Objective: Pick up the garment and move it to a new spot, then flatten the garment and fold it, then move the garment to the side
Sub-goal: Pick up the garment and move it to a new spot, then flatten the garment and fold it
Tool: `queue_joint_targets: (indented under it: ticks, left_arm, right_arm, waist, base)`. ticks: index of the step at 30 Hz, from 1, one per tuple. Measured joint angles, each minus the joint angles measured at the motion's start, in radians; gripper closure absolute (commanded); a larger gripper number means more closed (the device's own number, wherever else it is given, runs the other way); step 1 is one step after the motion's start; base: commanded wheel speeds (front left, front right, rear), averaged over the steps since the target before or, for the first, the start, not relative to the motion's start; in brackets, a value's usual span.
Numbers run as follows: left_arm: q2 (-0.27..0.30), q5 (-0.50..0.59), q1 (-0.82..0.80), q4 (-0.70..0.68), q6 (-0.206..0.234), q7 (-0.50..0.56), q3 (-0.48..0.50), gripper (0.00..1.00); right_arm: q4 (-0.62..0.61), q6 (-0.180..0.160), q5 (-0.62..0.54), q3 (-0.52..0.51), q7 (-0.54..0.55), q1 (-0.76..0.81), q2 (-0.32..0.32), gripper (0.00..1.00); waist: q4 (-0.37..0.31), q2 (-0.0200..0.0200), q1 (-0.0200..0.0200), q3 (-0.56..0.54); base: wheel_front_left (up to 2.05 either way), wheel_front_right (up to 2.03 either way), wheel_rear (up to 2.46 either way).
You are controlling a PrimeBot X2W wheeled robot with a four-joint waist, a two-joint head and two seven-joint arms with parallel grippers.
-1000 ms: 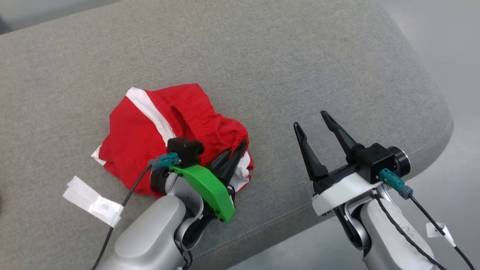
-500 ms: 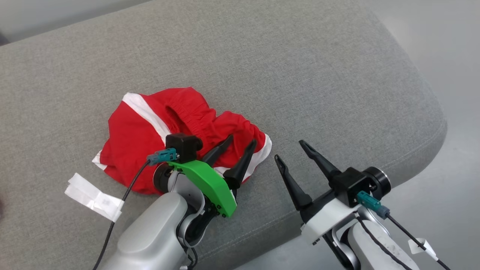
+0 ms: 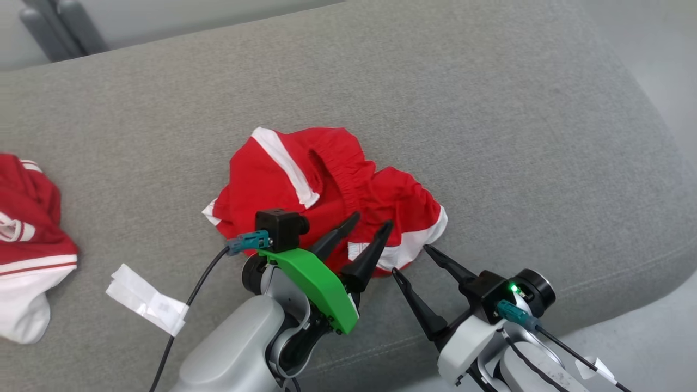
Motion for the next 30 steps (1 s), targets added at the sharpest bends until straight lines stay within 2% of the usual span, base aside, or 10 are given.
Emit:
queue_joint_targets:
  ticks: [6, 13, 21, 24, 30]
  left_arm:
    - [0.003, 0.004, 0.014, 0.003, 0.005, -0.010, 0.013, 0.00]
    - [0.065, 0.082, -0.015, 0.021, 0.026, -0.043, 0.032, 0.00]
    - [0.080, 0.125, -0.061, 0.031, 0.032, -0.049, 0.020, 0.00]
    - [0.077, 0.128, -0.068, 0.042, 0.032, -0.042, 0.011, 0.00]
    - [0.078, 0.131, -0.074, 0.072, 0.031, -0.035, 0.002, 0.00]
  right_arm:
    - [0.040, 0.000, 0.010, -0.013, 0.012, -0.016, 0.010, 0.00]
    - [0.088, -0.002, 0.041, -0.012, 0.046, -0.059, 0.027, 0.00]
    - [0.151, -0.009, 0.089, 0.002, 0.087, -0.082, 0.034, 0.00]
    - [0.157, -0.022, 0.098, 0.004, 0.087, -0.100, 0.034, 0.00]
    - [0.148, -0.025, 0.160, 0.048, 0.086, -0.141, 0.032, 0.00]
  waist:
    - [0.078, 0.0000, 0.0000, -0.017]
    - [0.152, 0.0000, 0.0000, -0.022]
    - [0.145, 0.0000, 0.0000, -0.001]
    - [0.140, 0.0000, 0.0000, 0.010]
    - [0.134, 0.0000, 0.0000, 0.030]
  base:
    - [0.00, 0.00, 0.00]
    - [0.00, 0.00, 0.00]
    - [0.00, 0.00, 0.00]
    - [0.00, 0.00, 0.00]
    - [0.00, 0.00, 0.00]
